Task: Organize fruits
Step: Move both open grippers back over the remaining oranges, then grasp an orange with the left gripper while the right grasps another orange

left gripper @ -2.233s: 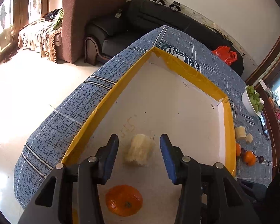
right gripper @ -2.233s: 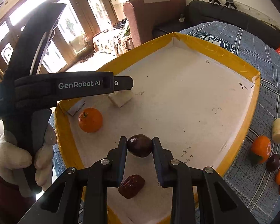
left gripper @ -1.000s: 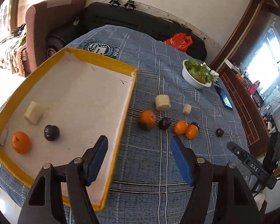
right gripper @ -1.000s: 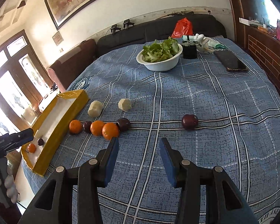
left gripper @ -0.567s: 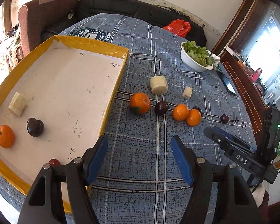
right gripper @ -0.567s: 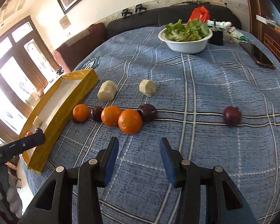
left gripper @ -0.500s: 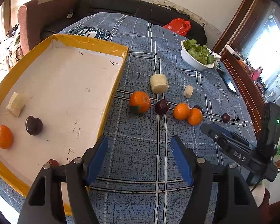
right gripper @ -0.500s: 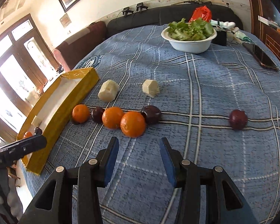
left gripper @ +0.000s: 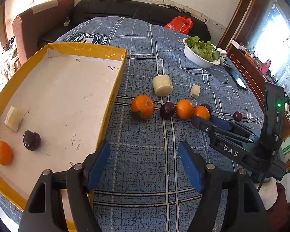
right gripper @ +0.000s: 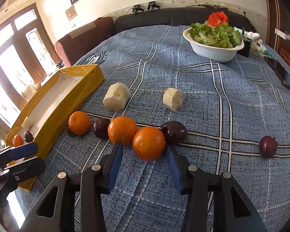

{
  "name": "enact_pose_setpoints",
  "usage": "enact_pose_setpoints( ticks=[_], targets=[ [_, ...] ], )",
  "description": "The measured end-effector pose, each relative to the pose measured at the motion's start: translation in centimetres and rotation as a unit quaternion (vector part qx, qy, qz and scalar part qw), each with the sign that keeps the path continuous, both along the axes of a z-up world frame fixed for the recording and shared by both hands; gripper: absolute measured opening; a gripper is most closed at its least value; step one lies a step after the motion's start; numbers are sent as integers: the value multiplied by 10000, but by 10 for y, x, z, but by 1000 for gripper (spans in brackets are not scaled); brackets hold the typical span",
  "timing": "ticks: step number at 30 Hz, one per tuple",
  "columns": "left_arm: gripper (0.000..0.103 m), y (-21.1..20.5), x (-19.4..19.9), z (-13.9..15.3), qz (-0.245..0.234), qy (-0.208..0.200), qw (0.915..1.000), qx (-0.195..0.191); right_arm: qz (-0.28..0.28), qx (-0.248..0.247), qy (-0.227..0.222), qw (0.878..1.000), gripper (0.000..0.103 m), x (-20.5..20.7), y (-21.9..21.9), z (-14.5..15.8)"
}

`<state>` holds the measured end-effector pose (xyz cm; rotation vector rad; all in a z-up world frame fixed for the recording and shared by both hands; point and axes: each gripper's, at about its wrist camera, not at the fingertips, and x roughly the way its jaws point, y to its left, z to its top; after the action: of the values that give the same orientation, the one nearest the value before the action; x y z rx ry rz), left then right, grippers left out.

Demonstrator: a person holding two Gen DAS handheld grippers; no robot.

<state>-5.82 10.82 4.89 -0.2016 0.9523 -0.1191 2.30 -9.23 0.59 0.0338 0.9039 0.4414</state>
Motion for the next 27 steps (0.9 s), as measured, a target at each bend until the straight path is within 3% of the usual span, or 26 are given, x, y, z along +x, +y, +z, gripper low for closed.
enact_pose_setpoints(
  ticks=[3,16,22,27],
  targets=[
    [73,-5,1,-1,-75,12,10000,41,-49,-56,-69,9999,34,-1,0,-1],
    [73,-21,11,7,-307,-198,9992,188,-165,511,-98,9985,31,-11,-24,6],
    [72,-46,28,8,-805,-461,9946,461,-392,803,-107,9959,31,-18,-46,6],
    [67,-67,53,7,-1100,-502,9908,611,-485,894,-118,9947,19,-19,-52,7]
  ],
)
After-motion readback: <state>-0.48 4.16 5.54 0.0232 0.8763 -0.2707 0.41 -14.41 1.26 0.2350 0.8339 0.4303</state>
